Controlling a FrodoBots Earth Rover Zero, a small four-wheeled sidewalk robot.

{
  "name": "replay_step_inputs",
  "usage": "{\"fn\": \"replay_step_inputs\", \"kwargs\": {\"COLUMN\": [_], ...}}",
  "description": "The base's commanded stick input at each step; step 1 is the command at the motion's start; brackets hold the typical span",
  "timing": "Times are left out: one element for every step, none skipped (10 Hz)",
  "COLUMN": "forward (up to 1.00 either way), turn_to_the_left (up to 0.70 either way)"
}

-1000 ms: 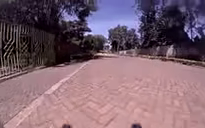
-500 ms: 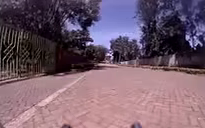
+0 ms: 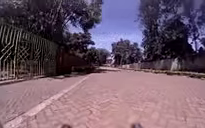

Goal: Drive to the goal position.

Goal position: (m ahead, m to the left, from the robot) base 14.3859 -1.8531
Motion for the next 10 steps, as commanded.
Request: {"fn": "replay_step_inputs", "kwargs": {"forward": [0.70,0.70,0.70,0.70,0.70,0.70,0.70,0.70,0.70,0.70], "turn_to_the_left": [0.00,0.00,0.00,0.00,0.00,0.00,0.00,0.00,0.00,-0.33]}}
